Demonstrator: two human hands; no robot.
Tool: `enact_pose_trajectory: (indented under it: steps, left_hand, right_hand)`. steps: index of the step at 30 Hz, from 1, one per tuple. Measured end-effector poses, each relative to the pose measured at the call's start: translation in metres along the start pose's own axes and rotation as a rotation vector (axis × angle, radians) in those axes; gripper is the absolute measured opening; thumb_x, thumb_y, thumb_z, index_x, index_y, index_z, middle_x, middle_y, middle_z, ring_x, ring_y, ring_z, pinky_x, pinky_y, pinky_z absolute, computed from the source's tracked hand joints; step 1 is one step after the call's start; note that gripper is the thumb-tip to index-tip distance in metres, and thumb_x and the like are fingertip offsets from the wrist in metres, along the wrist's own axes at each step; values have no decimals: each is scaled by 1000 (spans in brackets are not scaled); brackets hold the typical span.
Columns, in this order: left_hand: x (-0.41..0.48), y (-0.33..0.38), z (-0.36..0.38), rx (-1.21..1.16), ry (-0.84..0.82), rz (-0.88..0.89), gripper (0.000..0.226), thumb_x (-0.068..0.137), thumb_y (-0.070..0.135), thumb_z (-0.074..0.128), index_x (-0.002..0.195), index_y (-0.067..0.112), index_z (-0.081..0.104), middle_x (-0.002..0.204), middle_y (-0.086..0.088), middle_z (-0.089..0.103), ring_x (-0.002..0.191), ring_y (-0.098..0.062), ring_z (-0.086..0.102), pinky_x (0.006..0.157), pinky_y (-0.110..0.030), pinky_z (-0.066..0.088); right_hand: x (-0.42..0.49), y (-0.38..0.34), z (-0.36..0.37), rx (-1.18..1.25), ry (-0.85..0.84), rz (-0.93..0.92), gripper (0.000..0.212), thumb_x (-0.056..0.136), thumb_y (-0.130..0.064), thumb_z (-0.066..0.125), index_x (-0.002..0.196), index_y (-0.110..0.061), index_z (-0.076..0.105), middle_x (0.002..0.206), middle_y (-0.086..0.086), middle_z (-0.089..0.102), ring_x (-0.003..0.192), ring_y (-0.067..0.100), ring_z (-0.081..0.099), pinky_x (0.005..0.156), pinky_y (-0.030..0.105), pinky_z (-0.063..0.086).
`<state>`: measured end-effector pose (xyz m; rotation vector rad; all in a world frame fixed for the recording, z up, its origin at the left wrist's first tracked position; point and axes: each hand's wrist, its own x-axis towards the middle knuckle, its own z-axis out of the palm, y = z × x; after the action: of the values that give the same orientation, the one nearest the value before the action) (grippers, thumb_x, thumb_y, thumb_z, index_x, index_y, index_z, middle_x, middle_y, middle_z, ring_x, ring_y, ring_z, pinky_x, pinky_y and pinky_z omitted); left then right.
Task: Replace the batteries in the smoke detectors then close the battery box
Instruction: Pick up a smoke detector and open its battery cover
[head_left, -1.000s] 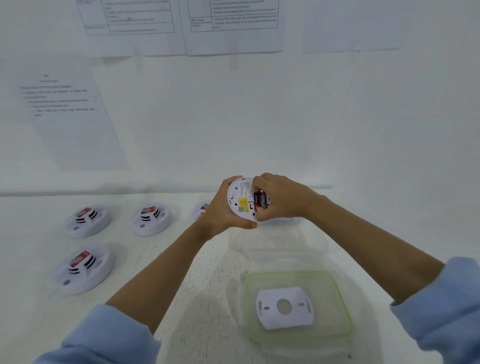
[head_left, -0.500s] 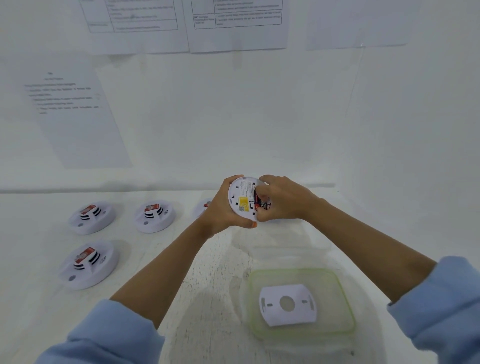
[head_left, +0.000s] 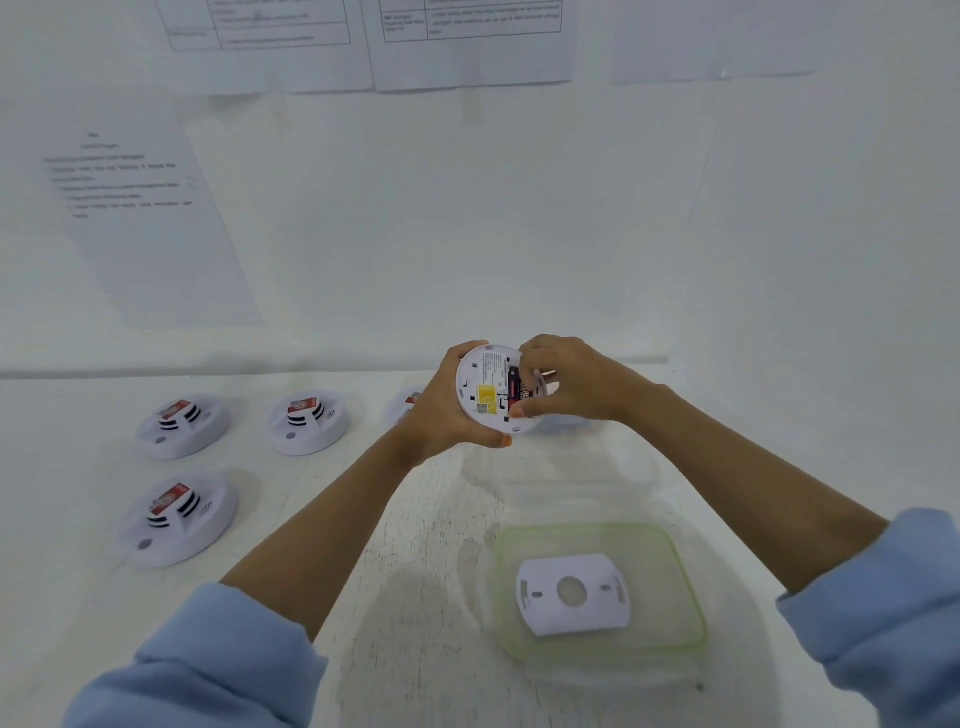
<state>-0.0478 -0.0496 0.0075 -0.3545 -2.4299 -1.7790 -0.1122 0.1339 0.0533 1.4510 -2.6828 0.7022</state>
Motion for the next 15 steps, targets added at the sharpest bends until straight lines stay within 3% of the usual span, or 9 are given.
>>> enact_pose_trajectory:
  steps: [3,6,10,15]
  left_hand:
    - [-1,3,2,1,-6,-1,96,48,0,79,128,18,30,117,6,47,104,-3,54,75,-17,52]
    - [-2,4,2,-5,-18,-3,95,49,-1,79,128,18,30,117,5,48,102,1,55,74,-17,52]
    - [-2,4,3,1,-22,-3,95,50,1,79,130,17,30,119,3,48,105,-8,55,75,-17,52]
    - [-3,3,3,-8,-35,-7,96,51,-7,79,130,14,29,117,1,49,100,3,57,73,-18,52]
  right_hand:
    - [-1,0,-2,-34,8,-7,29,75,-28,73,70,-15,48,95,15,59,89,30,55,75,47,51]
    - [-2,-2,-1,-98,34,-68,33,76,-28,72,69,-14,44,84,16,59,79,30,53,69,45,50]
    - [-4,-2,5,-195,91,-147,33,74,-35,66,75,-4,53,74,16,57,67,29,51,56,37,42]
    - [-3,2,11,-300,156,-216,35,69,-37,61,76,-3,56,65,14,55,56,28,49,46,28,33]
